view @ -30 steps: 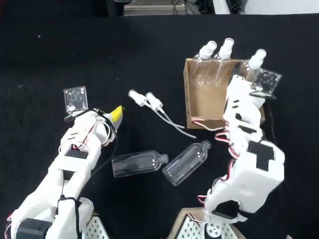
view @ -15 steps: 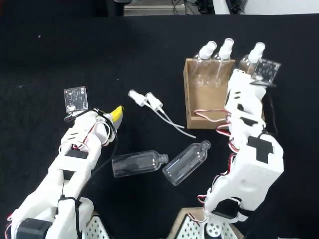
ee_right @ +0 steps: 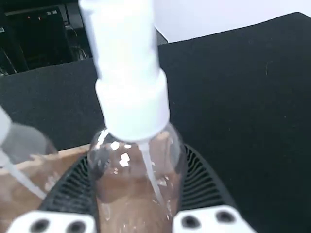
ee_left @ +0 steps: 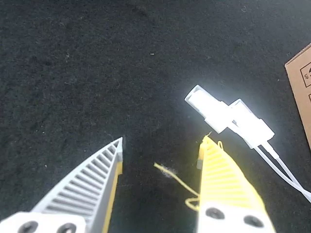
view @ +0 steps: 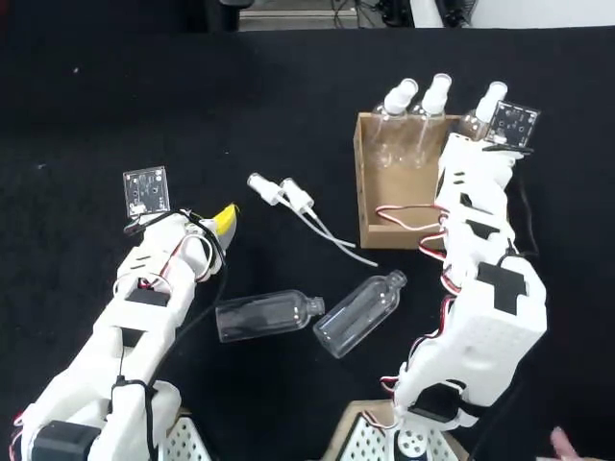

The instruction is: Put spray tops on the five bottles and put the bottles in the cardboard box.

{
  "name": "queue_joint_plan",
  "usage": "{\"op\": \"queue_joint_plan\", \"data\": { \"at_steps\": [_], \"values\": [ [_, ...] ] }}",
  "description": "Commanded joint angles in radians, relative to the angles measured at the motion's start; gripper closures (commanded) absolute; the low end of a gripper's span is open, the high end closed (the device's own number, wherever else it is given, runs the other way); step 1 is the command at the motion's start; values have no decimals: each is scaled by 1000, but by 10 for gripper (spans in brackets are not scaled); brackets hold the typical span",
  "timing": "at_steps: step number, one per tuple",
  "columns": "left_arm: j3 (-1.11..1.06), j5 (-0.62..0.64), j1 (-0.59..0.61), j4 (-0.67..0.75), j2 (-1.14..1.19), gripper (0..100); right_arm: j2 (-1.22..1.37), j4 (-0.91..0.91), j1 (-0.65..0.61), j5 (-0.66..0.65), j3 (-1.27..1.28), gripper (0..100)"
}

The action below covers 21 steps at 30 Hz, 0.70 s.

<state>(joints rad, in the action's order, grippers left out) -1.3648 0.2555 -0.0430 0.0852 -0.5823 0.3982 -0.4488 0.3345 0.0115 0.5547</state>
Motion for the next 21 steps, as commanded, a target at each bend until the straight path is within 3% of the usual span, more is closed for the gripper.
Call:
{"op": "queue_joint_plan", "data": {
  "at_steps": [1, 21],
  "values": [
    [10, 3, -15, 17, -25, 750, -5, -3, 6, -3, -67, 986],
    [-2, 3, -22, 20, -25, 752, -7, -5, 77, -3, -68, 986]
  ]
}}
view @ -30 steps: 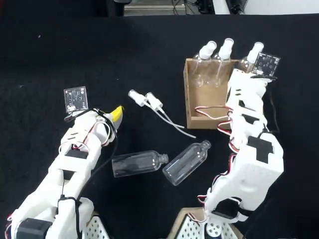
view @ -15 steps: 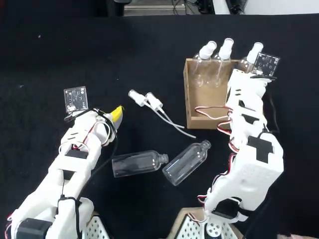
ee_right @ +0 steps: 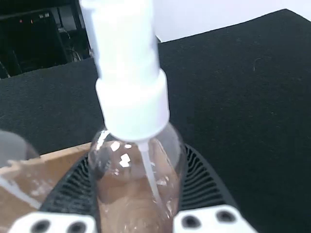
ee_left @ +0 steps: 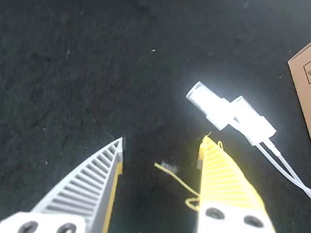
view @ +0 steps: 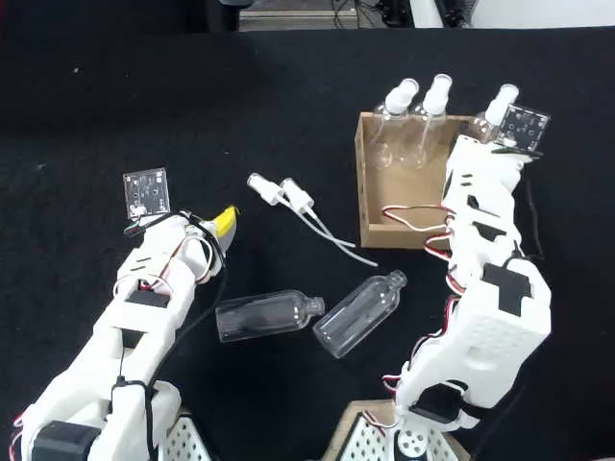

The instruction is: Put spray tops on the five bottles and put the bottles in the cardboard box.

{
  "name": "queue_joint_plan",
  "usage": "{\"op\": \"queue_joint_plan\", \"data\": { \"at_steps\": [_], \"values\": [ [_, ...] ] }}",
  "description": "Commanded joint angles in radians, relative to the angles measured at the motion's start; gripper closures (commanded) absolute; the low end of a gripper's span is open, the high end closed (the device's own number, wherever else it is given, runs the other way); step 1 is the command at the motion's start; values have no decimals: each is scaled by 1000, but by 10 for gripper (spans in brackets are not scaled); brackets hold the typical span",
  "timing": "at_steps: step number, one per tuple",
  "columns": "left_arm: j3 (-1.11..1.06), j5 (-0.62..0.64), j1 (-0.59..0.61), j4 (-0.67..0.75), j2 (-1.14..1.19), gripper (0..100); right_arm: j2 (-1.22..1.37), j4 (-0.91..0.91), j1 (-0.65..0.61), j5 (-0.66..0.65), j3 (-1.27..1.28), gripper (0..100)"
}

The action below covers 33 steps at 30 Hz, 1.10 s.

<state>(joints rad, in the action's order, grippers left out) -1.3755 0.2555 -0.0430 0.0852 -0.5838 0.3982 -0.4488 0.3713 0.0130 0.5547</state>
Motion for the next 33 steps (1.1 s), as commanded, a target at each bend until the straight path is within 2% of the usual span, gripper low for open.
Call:
{"op": "queue_joint_plan", "data": {
  "at_steps": [1, 10, 18, 30, 33],
  "values": [
    [8, 3, -22, 20, -23, 752, -5, -5, 35, -6, -67, 986],
    [8, 3, -16, 20, -23, 752, 56, -5, 32, -11, -110, 985],
    [10, 3, -16, 20, -23, 752, 130, -5, 32, -11, -156, 804],
    [10, 3, -16, 20, -23, 752, 42, -3, -17, -11, -68, 788],
    [10, 3, -16, 20, -23, 752, 22, -2, -15, -11, -61, 750]
  ]
}}
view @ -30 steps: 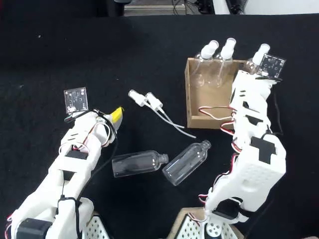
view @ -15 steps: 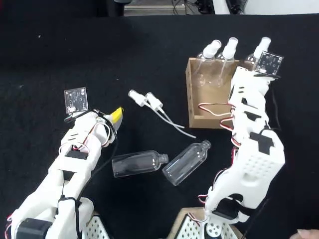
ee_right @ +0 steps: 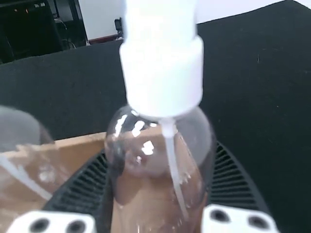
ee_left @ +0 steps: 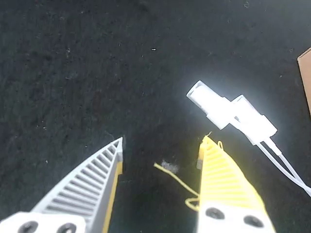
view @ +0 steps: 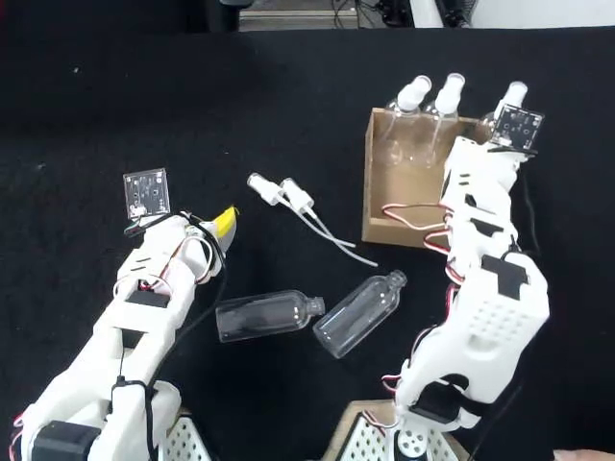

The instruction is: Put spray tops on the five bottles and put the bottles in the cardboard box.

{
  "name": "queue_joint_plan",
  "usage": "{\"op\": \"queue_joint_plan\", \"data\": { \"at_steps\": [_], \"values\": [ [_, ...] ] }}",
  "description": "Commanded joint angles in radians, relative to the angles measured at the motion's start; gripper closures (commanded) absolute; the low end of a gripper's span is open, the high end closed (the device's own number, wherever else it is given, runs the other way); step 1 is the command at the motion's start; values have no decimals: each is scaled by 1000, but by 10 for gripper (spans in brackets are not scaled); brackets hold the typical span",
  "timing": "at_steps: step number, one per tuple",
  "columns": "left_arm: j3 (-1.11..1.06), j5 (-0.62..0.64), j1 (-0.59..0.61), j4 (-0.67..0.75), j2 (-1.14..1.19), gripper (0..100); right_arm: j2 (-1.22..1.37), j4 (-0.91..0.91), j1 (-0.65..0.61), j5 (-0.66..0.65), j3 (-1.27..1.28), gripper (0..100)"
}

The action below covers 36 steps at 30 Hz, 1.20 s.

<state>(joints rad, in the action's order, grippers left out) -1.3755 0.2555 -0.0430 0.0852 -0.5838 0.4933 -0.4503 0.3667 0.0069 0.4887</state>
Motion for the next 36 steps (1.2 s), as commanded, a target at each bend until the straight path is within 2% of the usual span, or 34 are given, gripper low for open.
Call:
{"op": "queue_joint_plan", "data": {
  "at_steps": [1, 5, 16, 36],
  "values": [
    [10, 3, -16, 20, -23, 752, -74, 2, -11, -5, 5, 728],
    [10, 3, -19, 20, -23, 752, -79, 5, -12, -5, 5, 668],
    [10, 3, -19, 20, -23, 751, -85, 3, -21, -5, 22, 671],
    [10, 3, -21, 20, -25, 751, -526, 6, -29, -6, 400, 671]
  ]
}}
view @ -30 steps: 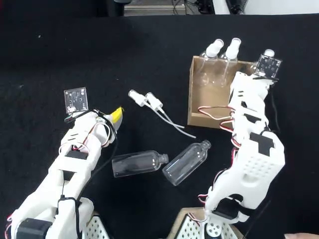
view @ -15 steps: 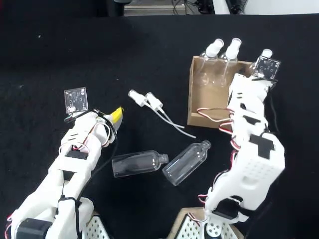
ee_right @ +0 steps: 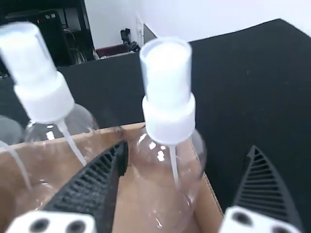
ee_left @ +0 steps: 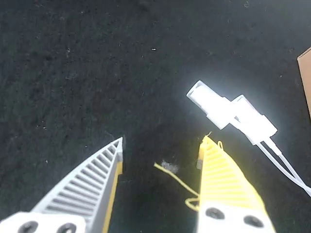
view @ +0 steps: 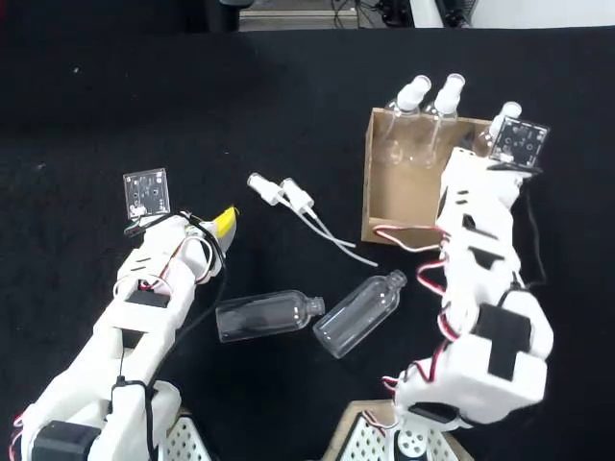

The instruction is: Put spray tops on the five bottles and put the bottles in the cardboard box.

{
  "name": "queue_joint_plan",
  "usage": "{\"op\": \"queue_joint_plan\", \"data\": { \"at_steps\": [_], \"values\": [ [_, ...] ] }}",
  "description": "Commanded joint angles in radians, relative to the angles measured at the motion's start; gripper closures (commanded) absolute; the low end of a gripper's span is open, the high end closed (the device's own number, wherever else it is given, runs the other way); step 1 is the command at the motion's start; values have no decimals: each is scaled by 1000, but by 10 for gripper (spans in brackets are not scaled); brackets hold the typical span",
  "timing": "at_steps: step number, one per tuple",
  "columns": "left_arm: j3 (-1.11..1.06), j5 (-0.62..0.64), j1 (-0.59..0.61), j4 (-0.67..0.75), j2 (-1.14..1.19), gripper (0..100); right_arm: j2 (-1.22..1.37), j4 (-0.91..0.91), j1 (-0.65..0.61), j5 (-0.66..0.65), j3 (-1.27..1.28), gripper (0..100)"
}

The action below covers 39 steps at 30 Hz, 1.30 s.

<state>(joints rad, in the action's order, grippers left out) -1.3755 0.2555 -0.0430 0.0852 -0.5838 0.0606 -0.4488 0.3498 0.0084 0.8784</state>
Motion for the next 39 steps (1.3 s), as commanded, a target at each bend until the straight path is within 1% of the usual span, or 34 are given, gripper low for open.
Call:
{"op": "queue_joint_plan", "data": {
  "at_steps": [1, 9, 11, 13, 15, 16, 20, 23, 25, 29, 34, 39],
  "values": [
    [10, 3, -21, 20, -25, 751, -107, 5, -12, -8, 22, 671],
    [10, 3, -21, 20, -25, 751, -255, 6, -14, -9, 170, 681],
    [10, 3, -22, 20, -25, 751, -300, 6, -12, -55, 216, 729],
    [10, 3, -22, 20, -25, 751, -343, 48, -17, -124, 245, 835],
    [12, 3, -22, 20, -25, 751, -384, 160, -31, -164, 229, 951],
    [12, 3, -22, 20, -25, 752, -397, 230, -35, -176, 206, 990],
    [12, 3, -22, 20, -25, 752, -417, 608, -44, -181, 65, 970],
    [12, 3, -22, 20, -25, 753, -417, 815, -40, -181, -10, 988],
    [12, 3, -22, 20, -25, 753, -417, 819, -38, -166, -5, 987],
    [12, 3, -22, 20, -25, 753, -381, 669, -35, -91, 45, 987],
    [12, 3, -22, 20, -25, 753, -286, 548, -5, -83, 41, 987],
    [12, 3, -35, 20, -25, 753, -177, 531, 28, -83, -24, 987]
  ]
}}
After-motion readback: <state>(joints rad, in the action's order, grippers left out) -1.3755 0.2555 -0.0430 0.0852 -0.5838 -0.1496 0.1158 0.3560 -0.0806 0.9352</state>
